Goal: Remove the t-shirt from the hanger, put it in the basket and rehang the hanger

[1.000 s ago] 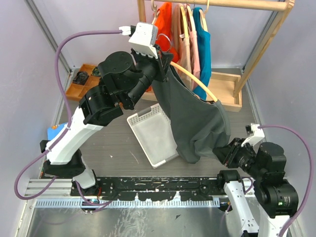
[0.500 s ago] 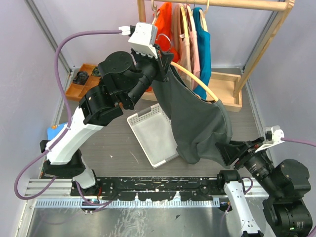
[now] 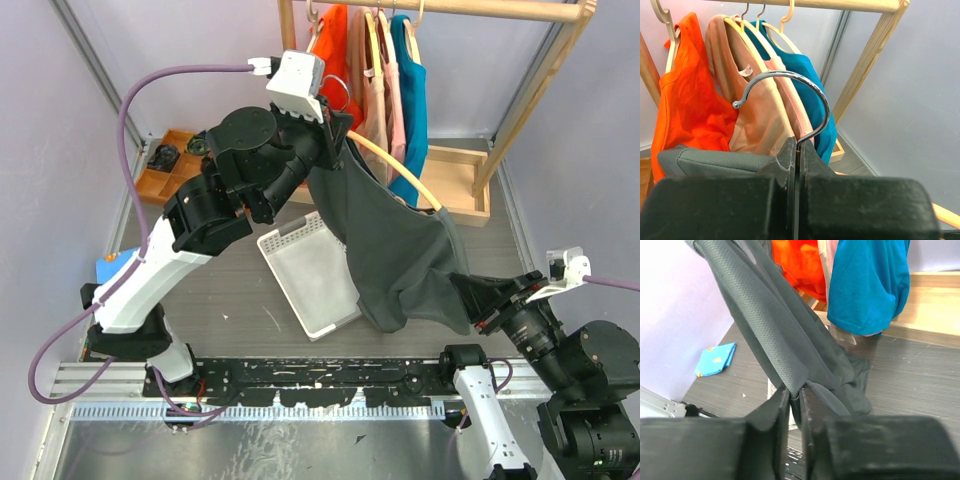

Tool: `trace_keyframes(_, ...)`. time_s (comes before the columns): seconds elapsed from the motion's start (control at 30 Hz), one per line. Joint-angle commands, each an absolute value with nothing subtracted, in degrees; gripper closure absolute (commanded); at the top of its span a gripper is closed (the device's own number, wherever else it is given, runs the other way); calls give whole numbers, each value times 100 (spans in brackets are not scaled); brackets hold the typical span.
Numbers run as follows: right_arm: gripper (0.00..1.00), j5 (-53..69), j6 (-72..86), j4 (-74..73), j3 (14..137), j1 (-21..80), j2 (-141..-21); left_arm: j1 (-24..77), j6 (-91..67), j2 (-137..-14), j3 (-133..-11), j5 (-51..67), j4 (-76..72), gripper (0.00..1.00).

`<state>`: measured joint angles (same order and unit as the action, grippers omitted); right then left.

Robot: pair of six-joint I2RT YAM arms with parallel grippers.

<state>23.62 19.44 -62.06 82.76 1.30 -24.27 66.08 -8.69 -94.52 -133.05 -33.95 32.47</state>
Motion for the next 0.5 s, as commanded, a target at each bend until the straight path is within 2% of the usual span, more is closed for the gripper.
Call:
trace_keyframes(0.0,93,2141,1998,-5907,8285,132,-2517,6610,-921,-9154,-13323,-3433,2914,100)
trace_keyframes(0.07,99,2102,2052,-5939,8159,132,-2427,6609,-905,-9145,-13346,-3490,2868,100)
trace_keyframes(0.47,99,1941,2283,-6575,7395,136,-2296,6617,-1036,-9023,-13538,-3962,2437,100)
